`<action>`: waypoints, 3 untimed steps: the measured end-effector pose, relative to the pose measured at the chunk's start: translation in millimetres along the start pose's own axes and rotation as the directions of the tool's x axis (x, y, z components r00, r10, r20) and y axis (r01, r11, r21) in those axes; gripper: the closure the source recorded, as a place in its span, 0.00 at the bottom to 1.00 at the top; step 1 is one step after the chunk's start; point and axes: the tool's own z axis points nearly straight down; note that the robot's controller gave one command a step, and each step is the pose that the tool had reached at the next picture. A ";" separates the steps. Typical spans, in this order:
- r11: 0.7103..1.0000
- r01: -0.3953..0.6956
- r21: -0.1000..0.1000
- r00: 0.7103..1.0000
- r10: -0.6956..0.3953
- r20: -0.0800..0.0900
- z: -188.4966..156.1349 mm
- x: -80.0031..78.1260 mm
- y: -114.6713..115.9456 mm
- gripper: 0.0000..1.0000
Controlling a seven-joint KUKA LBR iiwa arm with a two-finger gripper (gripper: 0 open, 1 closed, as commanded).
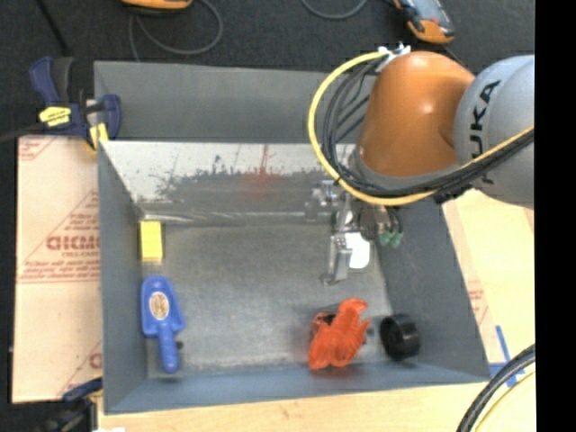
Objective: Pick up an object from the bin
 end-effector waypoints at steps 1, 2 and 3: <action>1.000 0.000 0.000 1.000 0.000 0.008 -4.5 -1.4 0.1 0.00; 0.998 0.059 0.000 0.998 -0.059 0.011 10.9 33.1 -19.6 0.00; 0.982 0.190 0.002 0.982 -0.190 0.009 56.6 55.1 -23.0 0.00</action>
Offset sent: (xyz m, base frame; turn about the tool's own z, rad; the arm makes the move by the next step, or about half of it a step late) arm -0.0780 -0.0485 -0.0321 -0.1329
